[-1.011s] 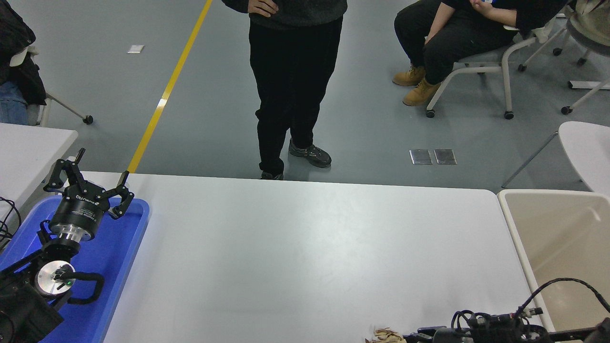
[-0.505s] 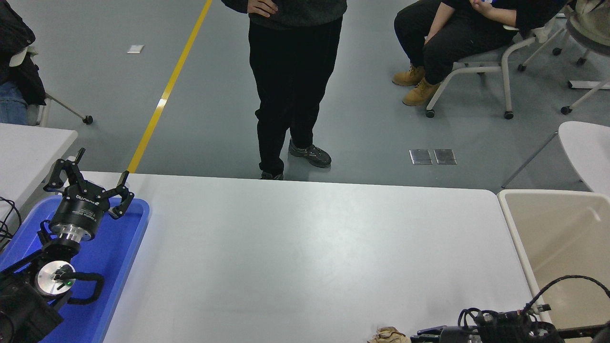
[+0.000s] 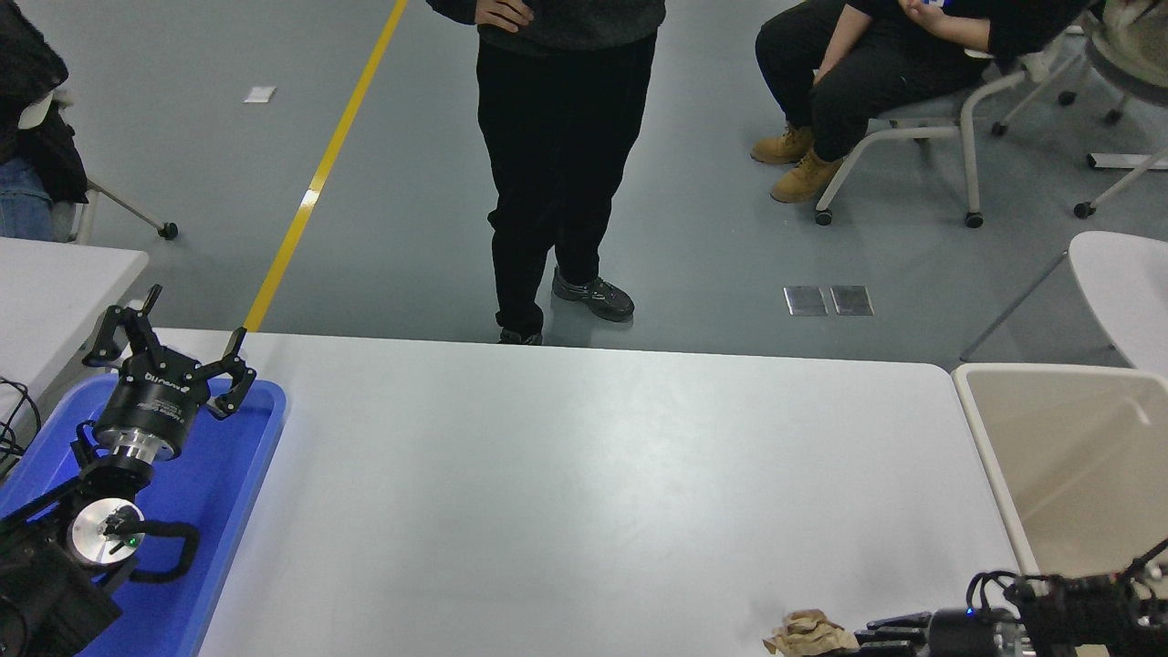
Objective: Clean the table surface
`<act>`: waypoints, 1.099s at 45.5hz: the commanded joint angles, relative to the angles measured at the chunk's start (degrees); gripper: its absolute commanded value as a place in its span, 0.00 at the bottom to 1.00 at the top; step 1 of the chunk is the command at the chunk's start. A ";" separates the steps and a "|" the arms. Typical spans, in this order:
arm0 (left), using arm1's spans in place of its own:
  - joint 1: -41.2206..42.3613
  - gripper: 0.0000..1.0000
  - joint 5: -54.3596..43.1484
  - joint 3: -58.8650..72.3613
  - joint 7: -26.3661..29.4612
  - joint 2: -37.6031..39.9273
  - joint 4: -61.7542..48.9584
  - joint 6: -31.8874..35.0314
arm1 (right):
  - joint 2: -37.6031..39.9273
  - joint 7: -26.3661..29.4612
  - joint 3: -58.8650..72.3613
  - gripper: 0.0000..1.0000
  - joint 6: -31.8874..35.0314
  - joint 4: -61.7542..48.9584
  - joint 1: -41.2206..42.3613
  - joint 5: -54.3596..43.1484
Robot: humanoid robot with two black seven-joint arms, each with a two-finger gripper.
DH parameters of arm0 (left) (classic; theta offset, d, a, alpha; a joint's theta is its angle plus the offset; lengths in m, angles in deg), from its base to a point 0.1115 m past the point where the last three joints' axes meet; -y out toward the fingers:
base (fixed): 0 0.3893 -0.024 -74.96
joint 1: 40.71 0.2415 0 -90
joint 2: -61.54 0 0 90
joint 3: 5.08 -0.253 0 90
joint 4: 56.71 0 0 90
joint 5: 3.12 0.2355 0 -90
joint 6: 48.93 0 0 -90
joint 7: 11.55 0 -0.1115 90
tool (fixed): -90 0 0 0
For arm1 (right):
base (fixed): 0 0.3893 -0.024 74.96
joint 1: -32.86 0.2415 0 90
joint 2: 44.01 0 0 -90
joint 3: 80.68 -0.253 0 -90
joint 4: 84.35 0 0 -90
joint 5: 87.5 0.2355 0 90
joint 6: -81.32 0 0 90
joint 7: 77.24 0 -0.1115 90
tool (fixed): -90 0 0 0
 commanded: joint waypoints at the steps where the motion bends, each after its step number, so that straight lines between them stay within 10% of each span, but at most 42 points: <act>1: 0.00 1.00 0.00 0.00 0.00 -0.08 0.00 0.00 | 11.90 -5.73 -1.13 0.00 5.22 3.73 5.80 4.45; 36: 0.00 1.00 0.00 0.00 0.00 -0.08 0.00 0.00 | 36.44 -15.41 -31.09 0.00 42.40 3.73 13.01 21.68; 50: 0.00 1.00 0.00 0.09 0.00 0.00 0.00 0.00 | 37.50 -15.33 -36.99 0.00 46.54 3.14 13.10 23.45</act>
